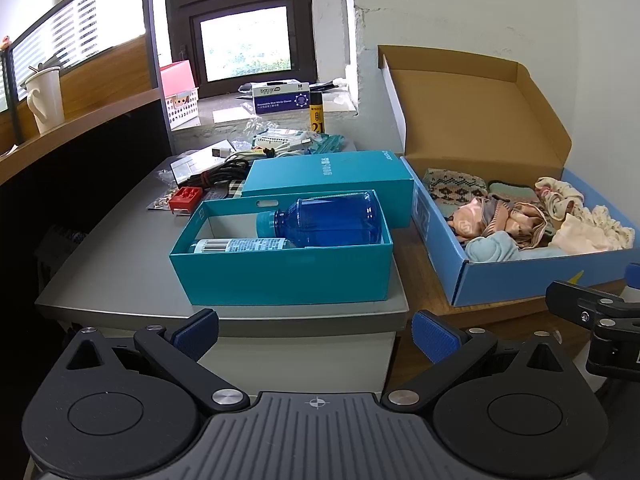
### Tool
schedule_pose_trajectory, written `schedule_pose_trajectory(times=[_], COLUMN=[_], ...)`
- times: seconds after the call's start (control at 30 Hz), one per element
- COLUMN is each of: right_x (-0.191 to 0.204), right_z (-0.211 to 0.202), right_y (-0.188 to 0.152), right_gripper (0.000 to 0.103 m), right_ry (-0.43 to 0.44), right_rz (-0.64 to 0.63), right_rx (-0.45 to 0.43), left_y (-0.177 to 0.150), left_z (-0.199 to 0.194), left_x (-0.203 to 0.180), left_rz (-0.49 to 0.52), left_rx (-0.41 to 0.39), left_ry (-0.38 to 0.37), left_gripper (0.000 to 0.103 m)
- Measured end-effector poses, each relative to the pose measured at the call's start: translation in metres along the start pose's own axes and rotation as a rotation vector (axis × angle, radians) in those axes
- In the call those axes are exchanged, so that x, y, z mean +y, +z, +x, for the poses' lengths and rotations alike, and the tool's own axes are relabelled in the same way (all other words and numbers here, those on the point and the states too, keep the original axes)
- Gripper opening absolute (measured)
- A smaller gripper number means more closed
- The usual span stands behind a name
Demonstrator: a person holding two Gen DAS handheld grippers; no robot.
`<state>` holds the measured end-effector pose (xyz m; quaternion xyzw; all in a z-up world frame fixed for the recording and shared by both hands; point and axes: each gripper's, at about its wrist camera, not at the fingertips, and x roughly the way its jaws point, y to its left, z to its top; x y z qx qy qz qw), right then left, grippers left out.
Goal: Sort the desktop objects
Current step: 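Move both tools toward the teal box holding the bottles, then close the right gripper on the blue water bottle in the teal box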
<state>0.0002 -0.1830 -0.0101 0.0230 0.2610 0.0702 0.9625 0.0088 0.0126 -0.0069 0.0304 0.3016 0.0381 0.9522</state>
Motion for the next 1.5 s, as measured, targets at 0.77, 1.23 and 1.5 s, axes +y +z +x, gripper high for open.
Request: schedule_pose_trajectory(times=[0.77, 1.23, 1.5], right_x=[0.004, 0.026, 0.049], right_z=[0.012, 0.031, 0.049], right_y=[0.006, 0.037, 0.061], right_gripper=[0.103, 0.103, 0.103], right_ry=[0.035, 0.147, 0.257], right_rz=[-0.045, -0.139, -0.186], right_rx=[0.03, 0.048, 0.056], left_y=[0.021, 0.052, 0.067], left_z=[0.015, 0.032, 0.058], left_x=[0.034, 0.062, 0.08], left_rz=[0.051, 0.215, 0.218], left_rx=[0.006, 0.03, 0.073], left_ry=[-0.046, -0.231, -0.364], left_gripper=[0.103, 0.103, 0.103])
